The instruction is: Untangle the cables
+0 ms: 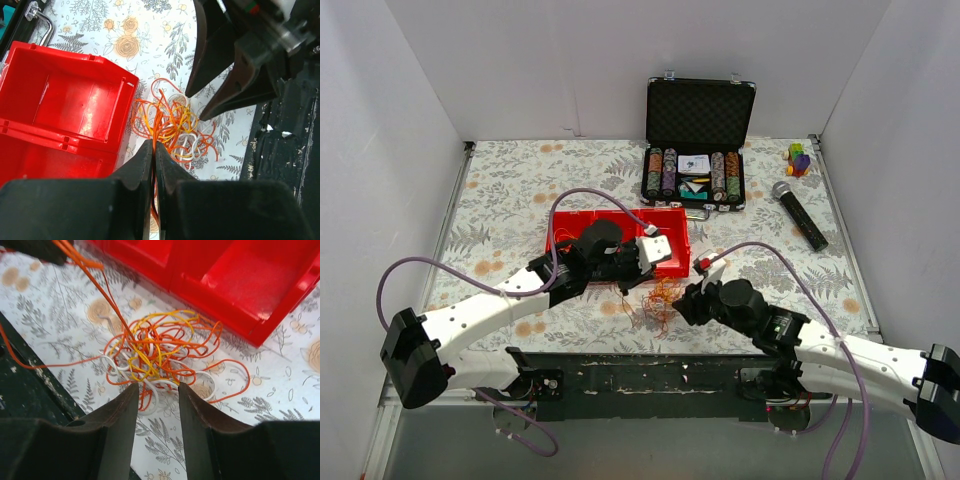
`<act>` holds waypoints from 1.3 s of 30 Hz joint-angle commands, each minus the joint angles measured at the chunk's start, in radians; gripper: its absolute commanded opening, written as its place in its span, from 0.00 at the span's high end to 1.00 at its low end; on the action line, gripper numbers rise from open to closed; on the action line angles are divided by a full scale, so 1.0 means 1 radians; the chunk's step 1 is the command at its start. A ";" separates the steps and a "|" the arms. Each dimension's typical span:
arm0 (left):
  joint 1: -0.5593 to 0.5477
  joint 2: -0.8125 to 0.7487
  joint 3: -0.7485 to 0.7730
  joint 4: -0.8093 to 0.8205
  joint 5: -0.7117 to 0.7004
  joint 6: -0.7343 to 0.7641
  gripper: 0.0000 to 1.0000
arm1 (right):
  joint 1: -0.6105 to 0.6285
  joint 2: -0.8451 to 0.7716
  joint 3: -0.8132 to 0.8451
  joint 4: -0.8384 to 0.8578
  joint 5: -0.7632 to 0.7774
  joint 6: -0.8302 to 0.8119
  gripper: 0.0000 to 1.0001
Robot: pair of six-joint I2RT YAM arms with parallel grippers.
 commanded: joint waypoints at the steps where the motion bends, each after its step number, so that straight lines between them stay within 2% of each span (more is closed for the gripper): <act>1: -0.003 -0.039 0.044 -0.025 0.023 0.001 1.00 | 0.003 -0.038 0.077 0.025 0.041 -0.045 0.56; 15: -0.006 -0.053 0.044 -0.056 0.069 0.022 1.00 | -0.005 0.158 0.141 0.167 0.090 -0.078 0.47; 23: -0.009 -0.064 0.035 -0.070 0.092 0.045 1.00 | -0.016 0.268 0.155 0.267 0.018 -0.117 0.46; 26: -0.010 -0.068 0.032 -0.076 0.100 0.058 1.00 | -0.016 0.325 0.155 0.324 -0.030 -0.118 0.49; 28: -0.010 -0.076 0.027 -0.077 0.098 0.068 1.00 | -0.016 0.368 0.152 0.359 -0.065 -0.115 0.55; 29: -0.010 -0.079 0.022 -0.079 0.097 0.076 1.00 | -0.016 0.383 0.151 0.373 -0.080 -0.111 0.62; 33: -0.010 -0.088 0.035 -0.091 0.086 0.099 1.00 | -0.016 0.428 0.134 0.400 -0.108 -0.092 0.97; 39: -0.010 -0.097 0.123 -0.149 0.060 0.133 1.00 | -0.014 0.400 0.034 0.408 -0.065 -0.046 0.99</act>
